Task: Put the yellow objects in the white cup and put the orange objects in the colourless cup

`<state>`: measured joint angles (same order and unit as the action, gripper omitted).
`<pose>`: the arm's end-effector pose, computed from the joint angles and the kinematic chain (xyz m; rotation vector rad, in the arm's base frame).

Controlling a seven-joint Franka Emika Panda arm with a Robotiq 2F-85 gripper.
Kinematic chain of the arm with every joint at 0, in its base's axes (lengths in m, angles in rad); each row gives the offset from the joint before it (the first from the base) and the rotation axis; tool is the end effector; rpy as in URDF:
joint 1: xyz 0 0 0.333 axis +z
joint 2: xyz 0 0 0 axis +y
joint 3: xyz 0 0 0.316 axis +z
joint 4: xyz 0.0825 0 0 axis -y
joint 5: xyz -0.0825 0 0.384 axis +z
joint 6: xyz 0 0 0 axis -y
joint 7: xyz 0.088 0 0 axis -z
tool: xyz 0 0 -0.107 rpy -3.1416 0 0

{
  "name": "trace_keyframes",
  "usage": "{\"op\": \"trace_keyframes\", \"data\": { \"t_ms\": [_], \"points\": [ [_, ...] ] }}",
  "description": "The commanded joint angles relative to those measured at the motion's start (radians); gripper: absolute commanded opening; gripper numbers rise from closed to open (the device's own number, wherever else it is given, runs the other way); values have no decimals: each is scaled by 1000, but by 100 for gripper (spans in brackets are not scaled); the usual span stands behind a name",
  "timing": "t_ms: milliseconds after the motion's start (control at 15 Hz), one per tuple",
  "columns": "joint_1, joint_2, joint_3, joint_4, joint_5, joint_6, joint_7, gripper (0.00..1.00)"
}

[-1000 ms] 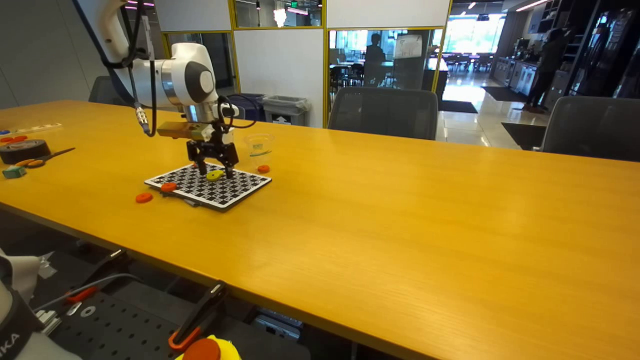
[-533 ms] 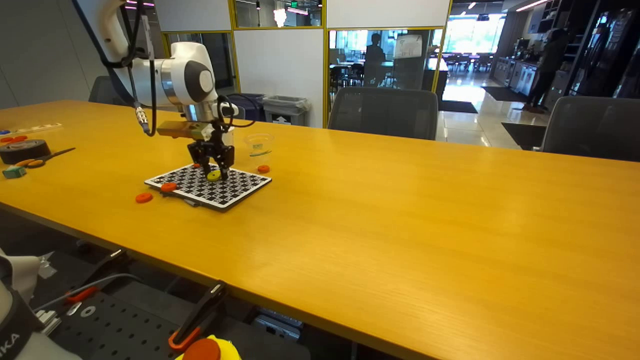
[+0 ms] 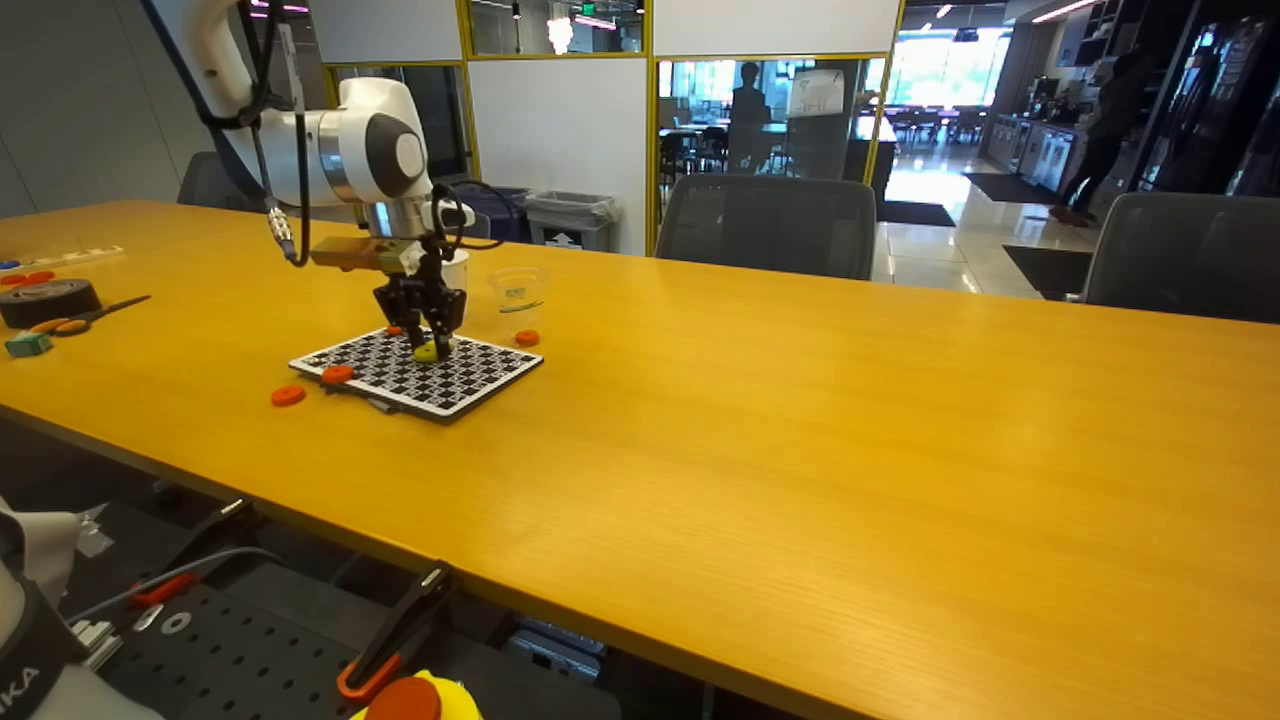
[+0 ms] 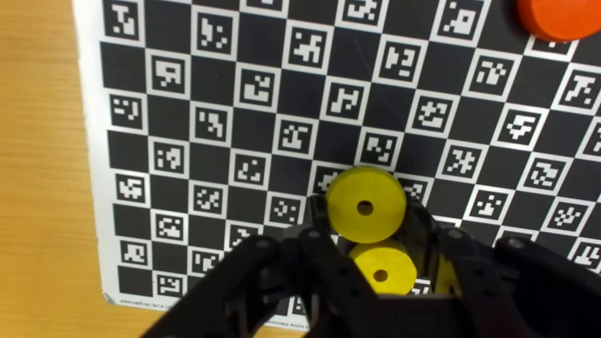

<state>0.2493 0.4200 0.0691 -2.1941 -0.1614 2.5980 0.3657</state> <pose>0.5258 0.1775 0.1897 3.0832 0.1322 0.0086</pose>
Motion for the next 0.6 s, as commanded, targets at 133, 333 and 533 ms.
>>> {"op": "trace_keyframes", "data": {
  "t_ms": [133, 333, 533],
  "points": [
    [38, -153, 7, -16, 6, -144, 29, 24],
    [57, -200, 34, 27, -7, -211, 49, 24],
    [68, -196, 68, 115, -13, -274, 52, 24]
  ]
}}
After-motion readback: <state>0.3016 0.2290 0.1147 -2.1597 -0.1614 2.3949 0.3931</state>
